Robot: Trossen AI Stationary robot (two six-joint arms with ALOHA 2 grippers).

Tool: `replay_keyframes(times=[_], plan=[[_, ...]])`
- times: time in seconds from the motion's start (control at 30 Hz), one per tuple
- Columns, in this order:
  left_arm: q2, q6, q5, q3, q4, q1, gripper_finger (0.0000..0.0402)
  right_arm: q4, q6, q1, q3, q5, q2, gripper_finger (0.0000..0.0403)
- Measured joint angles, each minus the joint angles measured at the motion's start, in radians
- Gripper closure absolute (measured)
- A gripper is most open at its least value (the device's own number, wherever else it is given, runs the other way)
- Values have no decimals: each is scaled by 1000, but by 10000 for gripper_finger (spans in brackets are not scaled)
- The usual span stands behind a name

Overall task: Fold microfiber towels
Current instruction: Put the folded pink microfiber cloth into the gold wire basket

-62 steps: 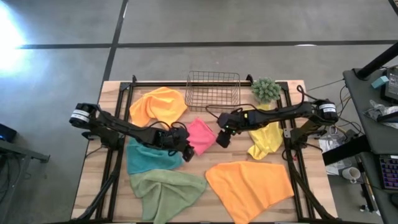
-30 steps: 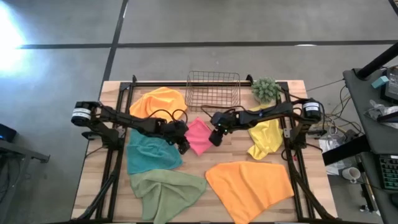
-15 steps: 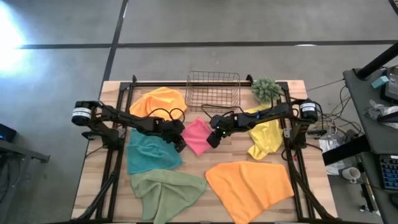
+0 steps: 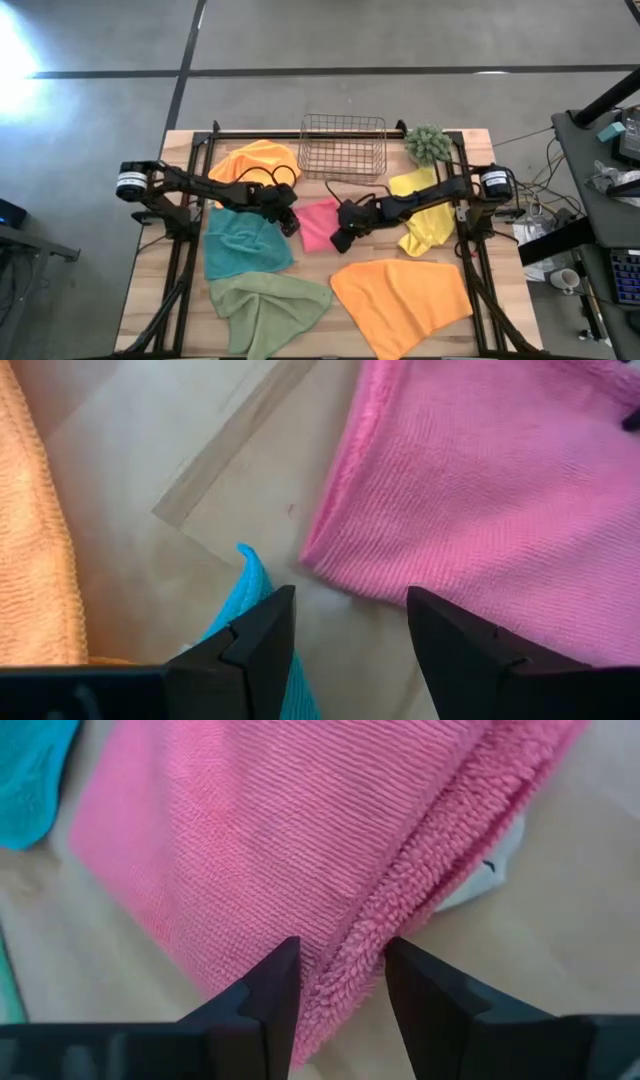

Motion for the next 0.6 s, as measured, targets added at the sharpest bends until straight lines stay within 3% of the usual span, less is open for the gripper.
replay_keyframes(times=[0.3, 0.6], plan=[[-82, 111, 60, 40, -80, -25, 224, -5, -81, 2, 0, 11, -100, 230], [-114, 311, 86, 164, -112, -182, 224, -8, -544, 41, 0, 0, -167, 211]])
